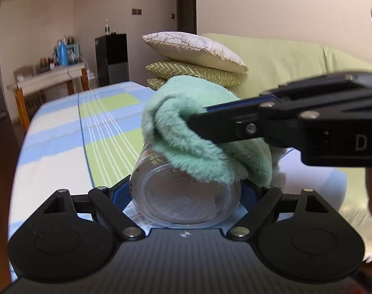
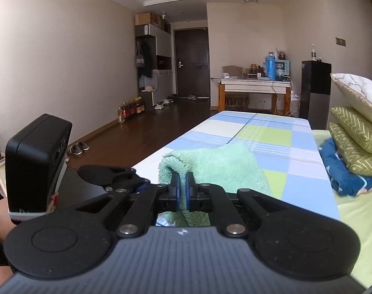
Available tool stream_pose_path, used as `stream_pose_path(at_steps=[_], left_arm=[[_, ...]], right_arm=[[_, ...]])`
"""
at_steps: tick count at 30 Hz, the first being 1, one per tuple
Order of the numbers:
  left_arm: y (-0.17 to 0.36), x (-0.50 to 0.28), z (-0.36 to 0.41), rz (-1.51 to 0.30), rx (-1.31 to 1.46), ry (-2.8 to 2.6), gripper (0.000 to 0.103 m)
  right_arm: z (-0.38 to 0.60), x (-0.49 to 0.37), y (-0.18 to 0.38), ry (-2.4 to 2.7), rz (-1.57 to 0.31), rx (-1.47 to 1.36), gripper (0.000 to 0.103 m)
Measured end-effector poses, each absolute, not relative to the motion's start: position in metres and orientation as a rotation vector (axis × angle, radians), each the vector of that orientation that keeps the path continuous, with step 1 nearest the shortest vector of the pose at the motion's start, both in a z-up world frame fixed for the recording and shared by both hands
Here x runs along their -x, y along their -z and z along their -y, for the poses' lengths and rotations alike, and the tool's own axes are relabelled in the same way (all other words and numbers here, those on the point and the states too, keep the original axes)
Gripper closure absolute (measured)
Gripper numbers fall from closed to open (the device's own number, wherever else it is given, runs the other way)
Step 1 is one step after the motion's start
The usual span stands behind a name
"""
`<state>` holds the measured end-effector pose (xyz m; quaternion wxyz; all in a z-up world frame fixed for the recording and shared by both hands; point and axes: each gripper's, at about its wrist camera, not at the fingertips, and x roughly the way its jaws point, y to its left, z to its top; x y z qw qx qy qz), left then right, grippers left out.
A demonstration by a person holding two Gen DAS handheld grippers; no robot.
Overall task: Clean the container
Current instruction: 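Rub the towel over the jar's label side again with the right gripper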
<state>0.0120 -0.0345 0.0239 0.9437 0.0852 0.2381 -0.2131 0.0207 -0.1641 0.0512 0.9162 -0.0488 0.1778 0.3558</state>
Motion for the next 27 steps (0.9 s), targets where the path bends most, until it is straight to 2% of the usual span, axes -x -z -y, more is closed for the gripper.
stream_pose_path(at_steps=[7, 16, 27], left_arm=[[-0.02, -0.018, 0.053, -0.431, -0.343, 0.405, 0.017], [-0.021, -0.025, 0.049, -0.45, -0.295, 0.423, 0.015], [-0.033, -0.013, 0.043, -0.431, -0.317, 0.452, 0.018]], right_arm=[[0.169, -0.048, -0.053, -0.66, -0.362, 0.1, 0.1], [0.176, -0.054, -0.05, -0.657, -0.363, 0.054, 0.1], [0.186, -0.049, -0.053, -0.649, -0.371, 0.013, 0.099]])
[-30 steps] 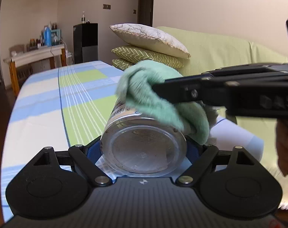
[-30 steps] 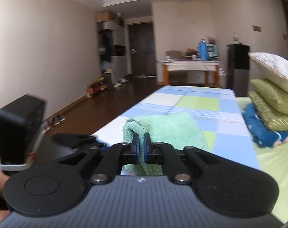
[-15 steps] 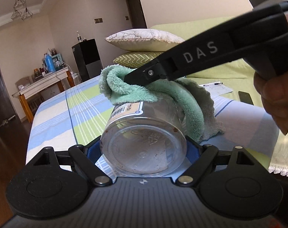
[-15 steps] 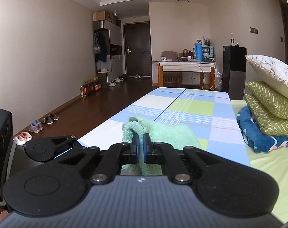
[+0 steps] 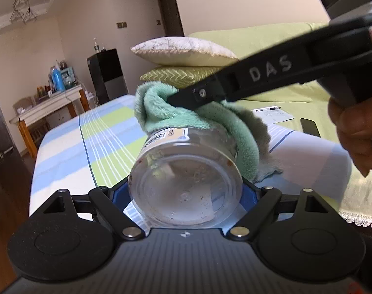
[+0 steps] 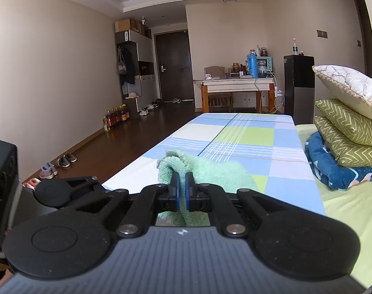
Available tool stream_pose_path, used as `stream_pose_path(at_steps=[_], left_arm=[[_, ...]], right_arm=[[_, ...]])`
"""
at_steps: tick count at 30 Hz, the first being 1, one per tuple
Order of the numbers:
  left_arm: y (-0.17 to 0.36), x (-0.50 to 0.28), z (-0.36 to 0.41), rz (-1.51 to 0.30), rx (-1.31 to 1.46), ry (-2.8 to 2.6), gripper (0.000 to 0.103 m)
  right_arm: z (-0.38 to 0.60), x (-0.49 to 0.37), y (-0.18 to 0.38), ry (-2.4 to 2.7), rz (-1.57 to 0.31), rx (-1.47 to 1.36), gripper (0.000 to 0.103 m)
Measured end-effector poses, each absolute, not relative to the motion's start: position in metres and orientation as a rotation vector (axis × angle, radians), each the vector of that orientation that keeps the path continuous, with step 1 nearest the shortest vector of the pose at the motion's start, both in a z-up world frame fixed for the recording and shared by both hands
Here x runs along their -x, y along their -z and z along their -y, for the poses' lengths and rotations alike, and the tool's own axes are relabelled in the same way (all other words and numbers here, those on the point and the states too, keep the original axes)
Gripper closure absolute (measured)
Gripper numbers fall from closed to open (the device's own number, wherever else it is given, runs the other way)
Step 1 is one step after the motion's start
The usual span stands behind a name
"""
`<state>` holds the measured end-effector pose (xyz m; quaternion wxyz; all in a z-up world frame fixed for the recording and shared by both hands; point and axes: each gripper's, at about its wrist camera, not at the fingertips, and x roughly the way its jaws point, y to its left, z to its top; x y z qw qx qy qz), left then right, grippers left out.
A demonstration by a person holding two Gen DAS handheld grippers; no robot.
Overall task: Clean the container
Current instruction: 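Rub the towel over the jar's label side again with the right gripper, then rotate the jar upright with the left gripper while the right gripper wipes its base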
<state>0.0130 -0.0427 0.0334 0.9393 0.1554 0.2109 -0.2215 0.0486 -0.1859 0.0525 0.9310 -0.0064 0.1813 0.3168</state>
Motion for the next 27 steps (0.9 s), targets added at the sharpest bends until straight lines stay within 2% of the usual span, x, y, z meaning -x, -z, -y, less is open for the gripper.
stream_pose_path(at_steps=[6, 14, 27], left_arm=[[-0.053, -0.008, 0.034, -0.396, -0.314, 0.454, 0.018], [-0.052, -0.019, 0.027, -0.421, -0.287, 0.456, 0.018], [-0.046, -0.051, 0.018, -0.494, -0.174, 0.5, 0.018]], right_arm=[[0.196, -0.052, -0.05, -0.625, -0.392, -0.038, 0.099], [0.202, -0.055, -0.048, -0.597, -0.396, -0.055, 0.1], [0.218, -0.04, -0.093, -0.549, -0.195, -0.071, 0.1]])
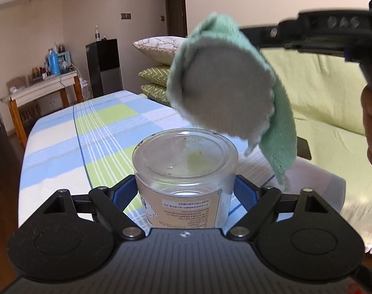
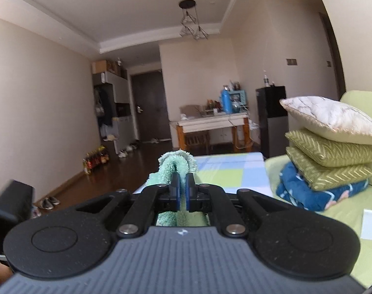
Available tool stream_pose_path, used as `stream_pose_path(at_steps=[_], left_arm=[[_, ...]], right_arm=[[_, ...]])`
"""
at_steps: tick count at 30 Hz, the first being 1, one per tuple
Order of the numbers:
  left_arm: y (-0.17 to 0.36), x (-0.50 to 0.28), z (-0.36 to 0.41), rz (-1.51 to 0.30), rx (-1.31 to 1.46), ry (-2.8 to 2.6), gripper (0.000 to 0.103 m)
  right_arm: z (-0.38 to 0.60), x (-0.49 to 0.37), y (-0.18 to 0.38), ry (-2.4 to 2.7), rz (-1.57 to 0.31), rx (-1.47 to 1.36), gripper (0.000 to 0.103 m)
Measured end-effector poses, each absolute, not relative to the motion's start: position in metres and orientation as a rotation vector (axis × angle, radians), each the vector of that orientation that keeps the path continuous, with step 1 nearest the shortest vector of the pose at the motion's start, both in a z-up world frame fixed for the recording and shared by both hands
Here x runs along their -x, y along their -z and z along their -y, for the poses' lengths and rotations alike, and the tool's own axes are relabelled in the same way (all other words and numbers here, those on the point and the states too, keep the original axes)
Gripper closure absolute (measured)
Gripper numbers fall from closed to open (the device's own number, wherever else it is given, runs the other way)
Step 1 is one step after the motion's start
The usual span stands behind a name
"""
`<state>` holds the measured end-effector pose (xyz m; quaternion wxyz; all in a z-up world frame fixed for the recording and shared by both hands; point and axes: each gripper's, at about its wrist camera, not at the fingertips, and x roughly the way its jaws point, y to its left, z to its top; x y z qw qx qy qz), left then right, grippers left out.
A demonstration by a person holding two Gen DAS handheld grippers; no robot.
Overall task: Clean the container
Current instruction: 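Rotate the jar upright with the left gripper while the right gripper wipes its base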
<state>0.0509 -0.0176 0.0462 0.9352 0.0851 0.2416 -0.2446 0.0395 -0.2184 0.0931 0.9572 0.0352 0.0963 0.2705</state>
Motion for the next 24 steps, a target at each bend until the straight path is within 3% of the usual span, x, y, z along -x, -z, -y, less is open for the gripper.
stream_pose_path(at_steps=[13, 24], left_arm=[[-0.039, -0.053, 0.012, -0.488, -0.148, 0.494, 0.018], [-0.039, -0.057, 0.016, -0.494, -0.148, 0.497, 0.018]], right_arm=[[0.165, -0.047, -0.061, -0.66, -0.345, 0.18, 0.1], [0.154, -0.032, -0.062, -0.774, -0.387, 0.161, 0.099]])
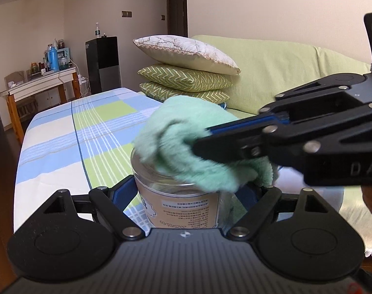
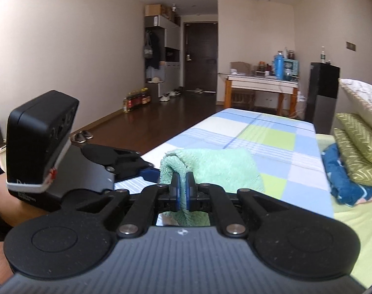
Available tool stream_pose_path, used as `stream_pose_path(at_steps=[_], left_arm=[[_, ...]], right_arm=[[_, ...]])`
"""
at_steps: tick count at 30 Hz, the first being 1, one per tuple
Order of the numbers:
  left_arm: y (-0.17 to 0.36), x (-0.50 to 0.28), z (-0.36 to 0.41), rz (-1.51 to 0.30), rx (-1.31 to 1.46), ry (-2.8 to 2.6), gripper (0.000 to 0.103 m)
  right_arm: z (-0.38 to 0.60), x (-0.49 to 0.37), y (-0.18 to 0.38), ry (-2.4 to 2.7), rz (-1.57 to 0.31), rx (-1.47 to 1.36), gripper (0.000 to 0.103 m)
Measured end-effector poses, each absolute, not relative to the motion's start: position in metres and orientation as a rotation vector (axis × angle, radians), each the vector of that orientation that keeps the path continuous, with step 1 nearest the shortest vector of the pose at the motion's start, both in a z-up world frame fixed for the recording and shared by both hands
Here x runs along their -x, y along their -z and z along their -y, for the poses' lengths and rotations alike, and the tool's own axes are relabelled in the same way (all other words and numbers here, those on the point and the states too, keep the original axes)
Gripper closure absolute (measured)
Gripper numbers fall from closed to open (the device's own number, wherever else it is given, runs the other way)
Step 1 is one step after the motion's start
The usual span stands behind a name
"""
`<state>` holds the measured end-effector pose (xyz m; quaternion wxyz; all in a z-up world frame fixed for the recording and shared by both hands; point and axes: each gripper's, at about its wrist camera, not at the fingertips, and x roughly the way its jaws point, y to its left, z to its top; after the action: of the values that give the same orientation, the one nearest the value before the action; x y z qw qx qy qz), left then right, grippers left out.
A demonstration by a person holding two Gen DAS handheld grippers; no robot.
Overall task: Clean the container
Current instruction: 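Rotate the jar upright with the left gripper while the right gripper wipes its base, then rub the green towel around the jar's open rim with the right gripper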
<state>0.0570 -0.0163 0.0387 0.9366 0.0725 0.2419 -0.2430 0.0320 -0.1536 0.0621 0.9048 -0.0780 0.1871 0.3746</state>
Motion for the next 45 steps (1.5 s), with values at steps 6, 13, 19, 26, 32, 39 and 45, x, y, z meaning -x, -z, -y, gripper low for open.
stream_pose_path(at_steps=[6, 13, 19, 26, 32, 39, 45], left_arm=[[-0.039, -0.056, 0.019, -0.494, -0.151, 0.492, 0.018], [-0.036, -0.058, 0.021, -0.491, -0.152, 0.492, 0.018], [-0.036, -0.058, 0.021, -0.491, -0.151, 0.495, 0.018], [-0.032, -0.06, 0.024, -0.49, -0.15, 0.493, 0.018], [-0.034, -0.058, 0.024, -0.492, -0.15, 0.491, 0.018], [-0.034, -0.057, 0.023, -0.494, -0.149, 0.489, 0.018], [-0.036, -0.055, 0.021, -0.493, -0.152, 0.49, 0.018]], right_arm=[[0.139, -0.049, -0.06, -0.789, -0.382, 0.18, 0.1], [0.141, -0.06, -0.058, -0.725, -0.372, 0.202, 0.1], [0.159, -0.046, -0.061, -0.684, -0.386, 0.189, 0.1], [0.165, -0.022, -0.063, -0.699, -0.396, 0.174, 0.099], [0.152, -0.017, -0.063, -0.753, -0.397, 0.174, 0.099], [0.133, -0.037, -0.059, -0.781, -0.389, 0.19, 0.1], [0.133, -0.057, -0.057, -0.739, -0.377, 0.202, 0.101]])
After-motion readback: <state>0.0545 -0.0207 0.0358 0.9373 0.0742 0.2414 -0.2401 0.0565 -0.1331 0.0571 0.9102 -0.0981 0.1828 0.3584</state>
